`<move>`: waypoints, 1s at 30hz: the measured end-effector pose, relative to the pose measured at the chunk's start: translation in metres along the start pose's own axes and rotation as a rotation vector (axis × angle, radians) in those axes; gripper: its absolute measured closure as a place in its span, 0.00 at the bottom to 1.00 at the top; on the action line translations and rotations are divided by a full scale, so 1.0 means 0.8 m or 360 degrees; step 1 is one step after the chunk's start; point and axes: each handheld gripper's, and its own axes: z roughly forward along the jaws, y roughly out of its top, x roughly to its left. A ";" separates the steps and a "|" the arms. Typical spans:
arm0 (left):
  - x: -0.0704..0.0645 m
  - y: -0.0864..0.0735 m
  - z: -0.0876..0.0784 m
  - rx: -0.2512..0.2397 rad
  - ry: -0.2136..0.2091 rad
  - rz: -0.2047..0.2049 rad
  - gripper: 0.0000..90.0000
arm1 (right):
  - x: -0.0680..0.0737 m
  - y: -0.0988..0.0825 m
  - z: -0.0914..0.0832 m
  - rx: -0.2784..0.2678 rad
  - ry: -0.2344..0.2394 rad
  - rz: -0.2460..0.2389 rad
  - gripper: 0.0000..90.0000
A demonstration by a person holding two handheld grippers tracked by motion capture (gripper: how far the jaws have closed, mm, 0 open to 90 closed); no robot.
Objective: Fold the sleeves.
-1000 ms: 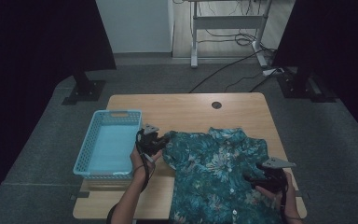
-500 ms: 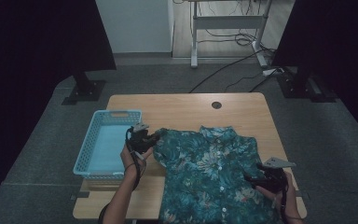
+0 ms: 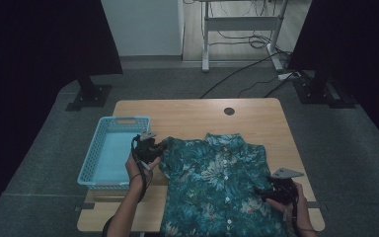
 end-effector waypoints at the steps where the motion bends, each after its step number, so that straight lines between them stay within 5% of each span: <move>1: -0.003 0.001 0.002 0.0002 -0.0004 0.0006 0.97 | 0.000 0.000 0.001 0.0004 0.0003 0.0000 0.27; 17: -0.038 0.005 0.024 0.0037 -0.0067 0.0076 0.97 | -0.004 -0.006 0.010 0.0061 0.0008 0.0006 0.26; 30: -0.074 0.004 0.063 0.0098 -0.0127 0.0107 0.97 | -0.003 -0.007 0.011 0.0061 0.0006 -0.0005 0.26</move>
